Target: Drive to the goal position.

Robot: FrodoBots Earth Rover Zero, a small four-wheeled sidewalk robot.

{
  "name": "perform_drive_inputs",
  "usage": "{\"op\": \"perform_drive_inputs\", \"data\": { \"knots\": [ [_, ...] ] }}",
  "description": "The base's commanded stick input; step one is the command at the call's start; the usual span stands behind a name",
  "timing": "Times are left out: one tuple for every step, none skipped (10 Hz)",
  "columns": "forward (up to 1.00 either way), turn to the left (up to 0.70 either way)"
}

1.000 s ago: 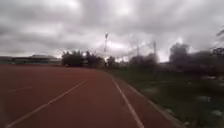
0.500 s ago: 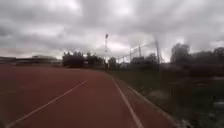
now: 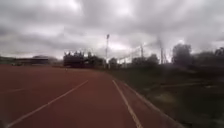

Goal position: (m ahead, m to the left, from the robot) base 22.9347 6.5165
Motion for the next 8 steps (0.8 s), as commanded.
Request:
{"op": "perform_drive_inputs", "data": {
  "knots": [
    [0.7, 0.0],
    [0.7, 0.0],
    [0.7, 0.0],
    [0.7, 0.0],
    [0.7, 0.0],
    [0.7, 0.0],
    [0.7, 0.0],
    [0.7, 0.0]
  ]
}}
